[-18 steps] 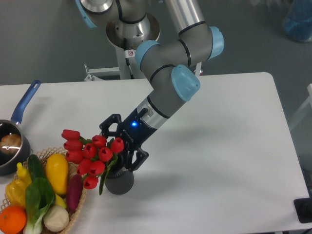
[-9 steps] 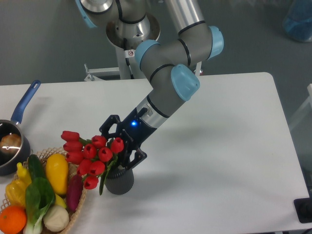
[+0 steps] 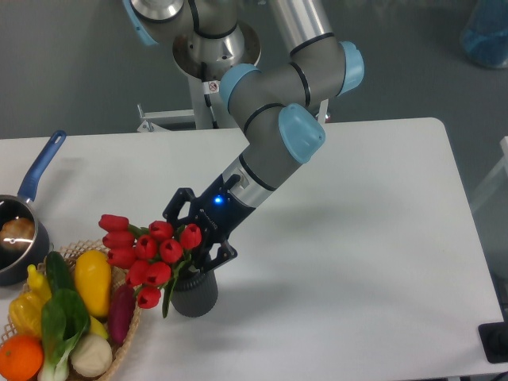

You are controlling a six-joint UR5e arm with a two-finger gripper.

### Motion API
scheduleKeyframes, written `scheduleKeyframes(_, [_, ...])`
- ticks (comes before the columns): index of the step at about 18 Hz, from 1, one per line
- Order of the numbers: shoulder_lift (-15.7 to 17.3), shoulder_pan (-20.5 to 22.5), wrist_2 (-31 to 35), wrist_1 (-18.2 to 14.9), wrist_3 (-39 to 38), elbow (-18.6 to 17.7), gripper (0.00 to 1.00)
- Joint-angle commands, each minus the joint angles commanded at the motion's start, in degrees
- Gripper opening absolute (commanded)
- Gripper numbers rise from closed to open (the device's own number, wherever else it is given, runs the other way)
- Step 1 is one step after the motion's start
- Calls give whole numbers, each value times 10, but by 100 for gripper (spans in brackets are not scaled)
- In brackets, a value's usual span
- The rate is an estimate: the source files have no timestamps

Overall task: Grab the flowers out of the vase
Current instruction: 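Close the gripper on the tulip bouquet stems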

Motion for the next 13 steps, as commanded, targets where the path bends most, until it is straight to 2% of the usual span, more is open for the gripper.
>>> scheduleKeyframes(6, [1, 2, -3, 0, -1, -3, 57])
scheduleKeyframes(13, [2, 4, -4, 0, -1, -4, 49])
